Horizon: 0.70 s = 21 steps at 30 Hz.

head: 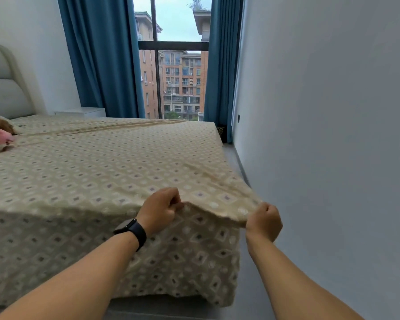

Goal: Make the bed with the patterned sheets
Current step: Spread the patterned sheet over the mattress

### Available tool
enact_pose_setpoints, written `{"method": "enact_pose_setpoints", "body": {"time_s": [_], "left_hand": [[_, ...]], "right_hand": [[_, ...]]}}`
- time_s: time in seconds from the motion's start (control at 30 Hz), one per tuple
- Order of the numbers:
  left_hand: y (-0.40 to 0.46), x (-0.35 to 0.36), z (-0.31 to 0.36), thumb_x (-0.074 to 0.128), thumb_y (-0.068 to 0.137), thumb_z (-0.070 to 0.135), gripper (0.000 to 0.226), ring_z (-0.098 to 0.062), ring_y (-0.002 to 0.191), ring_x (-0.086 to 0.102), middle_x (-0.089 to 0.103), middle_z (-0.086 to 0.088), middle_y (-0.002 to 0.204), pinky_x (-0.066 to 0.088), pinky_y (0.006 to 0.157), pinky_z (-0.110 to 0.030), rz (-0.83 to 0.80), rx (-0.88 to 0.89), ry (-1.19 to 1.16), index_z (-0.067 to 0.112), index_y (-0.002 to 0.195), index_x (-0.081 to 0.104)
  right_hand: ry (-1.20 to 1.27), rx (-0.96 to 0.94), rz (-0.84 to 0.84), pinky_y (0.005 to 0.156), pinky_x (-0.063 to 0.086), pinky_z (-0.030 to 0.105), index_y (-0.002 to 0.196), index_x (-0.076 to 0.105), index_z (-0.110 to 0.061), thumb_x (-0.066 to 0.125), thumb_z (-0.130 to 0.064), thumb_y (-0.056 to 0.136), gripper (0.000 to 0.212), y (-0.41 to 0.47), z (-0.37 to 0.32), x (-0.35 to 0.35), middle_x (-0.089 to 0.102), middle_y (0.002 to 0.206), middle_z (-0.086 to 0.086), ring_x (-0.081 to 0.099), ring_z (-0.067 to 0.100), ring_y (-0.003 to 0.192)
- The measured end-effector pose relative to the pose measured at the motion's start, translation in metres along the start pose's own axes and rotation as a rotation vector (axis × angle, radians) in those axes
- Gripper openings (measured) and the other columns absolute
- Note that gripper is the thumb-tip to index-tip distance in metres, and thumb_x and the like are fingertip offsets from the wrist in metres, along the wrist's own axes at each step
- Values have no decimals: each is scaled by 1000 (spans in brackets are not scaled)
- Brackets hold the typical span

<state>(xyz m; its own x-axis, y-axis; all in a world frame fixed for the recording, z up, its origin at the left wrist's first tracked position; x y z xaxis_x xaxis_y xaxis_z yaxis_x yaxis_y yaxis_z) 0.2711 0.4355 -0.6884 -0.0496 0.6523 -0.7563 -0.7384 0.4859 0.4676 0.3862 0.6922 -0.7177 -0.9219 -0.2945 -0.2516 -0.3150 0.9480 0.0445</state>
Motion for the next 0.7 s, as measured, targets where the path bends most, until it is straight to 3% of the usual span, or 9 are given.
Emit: {"method": "enact_pose_setpoints", "body": {"time_s": [0.1, 0.13, 0.2, 0.3, 0.37, 0.43, 0.5, 0.6, 0.7], "left_hand": [[-12, 8, -18, 62, 89, 4, 30, -14, 72, 54, 58, 6, 77, 48, 67, -34, -203, -88, 59, 28, 75, 51], [-13, 9, -19, 60, 89, 2, 31, -15, 71, 53, 58, 5, 77, 46, 66, -32, -240, -88, 63, 28, 75, 51], [-9, 5, -12, 60, 89, 1, 31, -13, 69, 50, 57, 4, 76, 43, 65, -31, -216, -46, 46, 26, 75, 50], [0, -10, 10, 63, 92, 4, 26, -11, 68, 49, 53, 7, 75, 38, 63, -28, -65, 76, 19, 23, 79, 51], [-4, -8, 31, 62, 94, 7, 21, -15, 71, 51, 55, 6, 76, 41, 64, -30, -95, 130, -53, 21, 82, 53], [-18, 10, 53, 61, 95, 12, 17, -16, 73, 52, 56, 6, 79, 44, 68, -32, -216, 223, -54, 21, 83, 55], [-27, 31, 64, 59, 96, 15, 10, -16, 77, 51, 57, 6, 84, 44, 70, -33, -362, 269, 50, 19, 86, 57], [-30, 48, 52, 60, 97, 20, 10, -15, 81, 51, 58, 6, 91, 39, 71, -29, -490, 190, 121, 23, 89, 56], [-30, 57, 49, 64, 97, 29, 10, -13, 81, 54, 59, 9, 91, 44, 74, -28, -602, 184, 121, 21, 93, 60]], "right_hand": [[-283, 256, -529, 91, 52, 40, 134, 57, 5, 40, -14, 104, 39, -6, 54, 22, 58, 137, 24, 57, 39, 124], [-297, 262, -602, 97, 51, 40, 136, 54, 6, 41, -11, 103, 40, -5, 56, 25, 56, 140, 25, 56, 39, 127], [-209, 261, -444, 94, 52, 39, 130, 59, 8, 43, -13, 101, 39, 2, 34, 22, 61, 131, 25, 60, 41, 119], [-72, 70, -142, 88, 46, 39, 121, 64, 5, 36, -17, 104, 39, 10, -26, -4, 65, 124, 24, 61, 40, 114], [60, -1, -8, 86, 45, 38, 117, 65, 0, 31, -21, 105, 42, 16, -40, -22, 67, 119, 17, 61, 35, 108], [74, 78, 75, 84, 46, 37, 117, 64, 0, 31, -22, 105, 40, 28, -23, -34, 65, 113, 12, 61, 32, 104], [-92, 204, -71, 86, 51, 39, 118, 64, 3, 41, -21, 102, 36, 46, 21, -28, 66, 118, 18, 64, 37, 107], [-594, 236, -521, 80, 47, 31, 132, 60, 2, 47, -21, 100, 41, 59, 79, -7, 63, 130, 19, 62, 36, 116], [-841, 67, -518, 97, 48, 41, 136, 55, -9, 55, -37, 90, 53, 51, 75, -1, 54, 137, 13, 56, 36, 121]]}}
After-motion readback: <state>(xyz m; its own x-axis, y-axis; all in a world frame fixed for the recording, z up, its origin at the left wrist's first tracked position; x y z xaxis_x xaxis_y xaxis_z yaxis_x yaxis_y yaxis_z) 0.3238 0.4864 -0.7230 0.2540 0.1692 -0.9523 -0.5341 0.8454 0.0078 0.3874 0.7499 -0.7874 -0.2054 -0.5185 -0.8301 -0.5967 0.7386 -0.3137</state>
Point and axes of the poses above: each hand's wrist, its own y-axis towards the middle knuckle, its own x-axis out of the palm, z = x × y, the point moved 3 cm from there along y, towards the middle knuckle
